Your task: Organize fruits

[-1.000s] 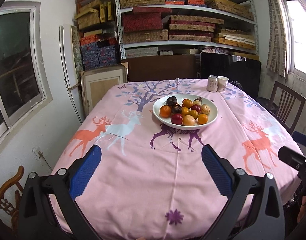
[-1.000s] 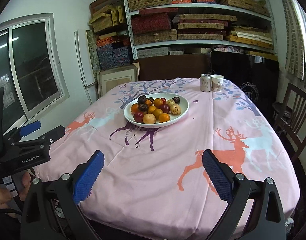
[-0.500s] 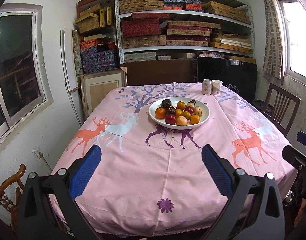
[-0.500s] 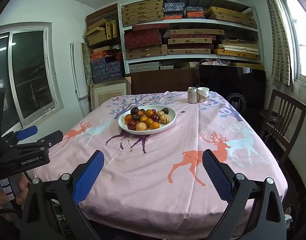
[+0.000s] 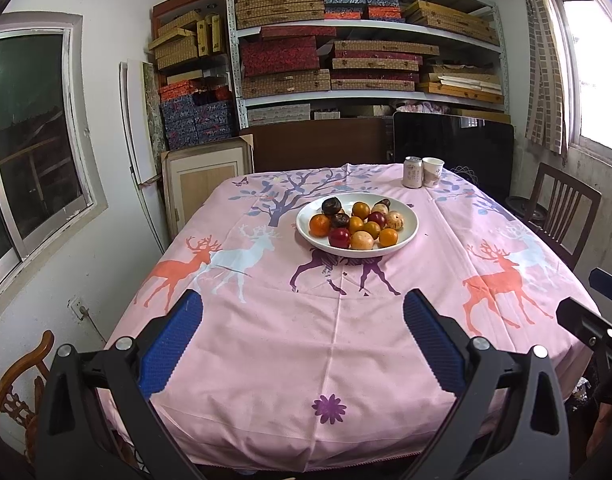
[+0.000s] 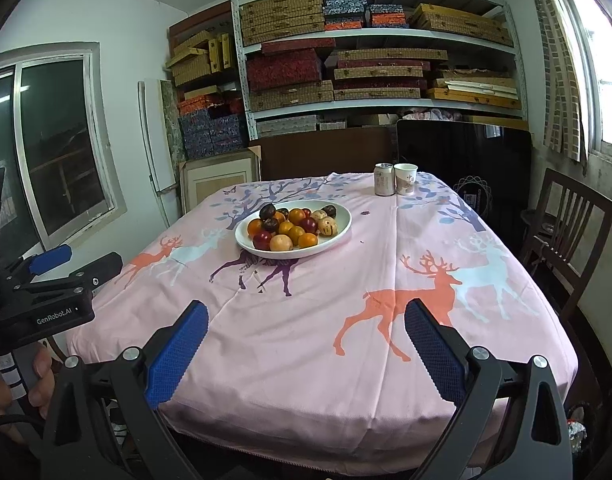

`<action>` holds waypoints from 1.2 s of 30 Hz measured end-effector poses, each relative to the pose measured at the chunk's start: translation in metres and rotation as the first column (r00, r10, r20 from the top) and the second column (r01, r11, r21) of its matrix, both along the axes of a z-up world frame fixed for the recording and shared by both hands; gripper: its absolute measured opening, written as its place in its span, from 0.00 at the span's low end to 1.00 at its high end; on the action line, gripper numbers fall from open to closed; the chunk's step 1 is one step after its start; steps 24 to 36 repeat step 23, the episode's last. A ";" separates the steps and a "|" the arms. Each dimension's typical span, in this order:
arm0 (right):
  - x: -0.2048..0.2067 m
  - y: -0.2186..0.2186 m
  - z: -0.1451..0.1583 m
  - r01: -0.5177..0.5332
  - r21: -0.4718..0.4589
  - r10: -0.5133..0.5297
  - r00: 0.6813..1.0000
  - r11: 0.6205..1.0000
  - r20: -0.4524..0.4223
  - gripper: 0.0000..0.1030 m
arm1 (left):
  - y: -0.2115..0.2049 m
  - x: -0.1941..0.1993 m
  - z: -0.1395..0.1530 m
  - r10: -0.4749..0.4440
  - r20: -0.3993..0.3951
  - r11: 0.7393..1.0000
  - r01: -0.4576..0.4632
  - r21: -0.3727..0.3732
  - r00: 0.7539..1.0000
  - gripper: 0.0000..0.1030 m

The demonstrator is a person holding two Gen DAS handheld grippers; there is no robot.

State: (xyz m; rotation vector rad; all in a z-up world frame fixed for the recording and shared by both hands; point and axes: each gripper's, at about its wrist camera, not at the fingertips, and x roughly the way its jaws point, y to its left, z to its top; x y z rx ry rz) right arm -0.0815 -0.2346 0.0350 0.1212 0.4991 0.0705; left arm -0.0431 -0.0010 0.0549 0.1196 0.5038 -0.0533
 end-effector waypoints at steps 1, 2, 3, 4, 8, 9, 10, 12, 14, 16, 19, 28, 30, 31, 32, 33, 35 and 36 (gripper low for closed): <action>0.001 0.001 0.000 -0.001 -0.001 0.001 1.000 1.000 -0.004 0.96 | 0.000 0.000 -0.001 0.001 -0.003 1.000 -0.001 -0.001 1.000 0.96; 0.001 0.001 -0.001 -0.002 -0.001 0.002 1.000 1.000 -0.007 0.96 | 0.002 0.001 -0.001 0.002 -0.004 1.000 -0.002 -0.002 1.000 0.96; 0.001 0.002 -0.001 -0.002 -0.002 0.002 1.000 1.000 -0.009 0.96 | 0.003 0.002 -0.002 0.002 -0.006 1.000 -0.002 -0.002 1.000 0.96; 0.001 0.002 -0.001 -0.002 -0.003 0.002 1.000 1.000 -0.011 0.96 | 0.003 0.002 -0.002 0.000 -0.006 1.000 0.000 -0.004 1.000 0.96; 0.001 0.003 -0.001 -0.005 -0.004 0.005 1.000 1.000 -0.010 0.96 | 0.005 0.002 -0.004 0.000 0.001 1.000 0.000 -0.011 1.000 0.96; 0.002 0.003 -0.002 -0.005 -0.005 0.005 1.000 1.000 -0.011 0.96 | 0.005 0.002 -0.004 0.001 0.002 1.000 -0.001 -0.012 1.000 0.96; 0.002 0.003 -0.001 -0.004 -0.004 0.004 1.000 1.000 -0.012 0.96 | 0.006 0.002 -0.004 0.006 0.003 1.000 -0.006 -0.014 1.000 0.96; 0.001 0.003 -0.001 -0.004 -0.004 0.004 1.000 1.000 -0.011 0.96 | 0.008 0.003 -0.004 0.008 0.004 1.000 -0.008 -0.025 1.000 0.96; 0.002 0.004 -0.002 -0.004 -0.004 0.004 1.000 1.000 -0.014 0.96 | 0.009 0.004 -0.005 0.005 -0.003 1.000 -0.005 -0.028 1.000 0.96; 0.002 0.004 -0.003 -0.004 -0.002 0.004 1.000 1.000 -0.015 0.96 | 0.009 0.007 -0.006 -0.010 -0.024 0.999 0.009 -0.030 1.000 0.96; 0.002 0.004 -0.003 -0.004 -0.004 0.004 1.000 1.000 -0.015 0.96 | 0.010 0.010 -0.007 0.000 -0.038 0.999 -0.001 -0.034 0.999 0.96; 0.003 0.005 -0.006 -0.006 -0.002 0.006 1.000 1.000 -0.023 0.96 | 0.009 0.009 -0.006 0.003 -0.026 1.000 -0.003 -0.017 1.000 0.96; 0.003 0.005 -0.006 -0.006 -0.002 0.006 1.000 1.000 -0.023 0.96 | 0.009 0.009 -0.006 0.003 -0.026 1.000 -0.003 -0.017 1.000 0.96; 0.003 0.005 -0.006 -0.006 -0.002 0.006 1.000 1.000 -0.023 0.96 | 0.009 0.009 -0.006 0.003 -0.026 1.000 -0.003 -0.017 1.000 0.96; 0.003 0.005 -0.006 -0.006 -0.002 0.006 1.000 1.000 -0.023 0.96 | 0.009 0.009 -0.006 0.003 -0.026 1.000 -0.003 -0.017 1.000 0.96; 0.003 0.005 -0.006 -0.006 -0.002 0.006 1.000 1.000 -0.023 0.96 | 0.009 0.009 -0.006 0.003 -0.026 1.000 -0.003 -0.017 1.000 0.96; 0.003 0.005 -0.006 -0.006 -0.002 0.006 1.000 1.000 -0.023 0.96 | 0.009 0.009 -0.006 0.003 -0.026 1.000 -0.003 -0.017 1.000 0.96; 0.003 0.005 -0.006 -0.006 -0.002 0.006 1.000 1.000 -0.023 0.96 | 0.009 0.009 -0.006 0.003 -0.026 1.000 -0.003 -0.017 1.000 0.96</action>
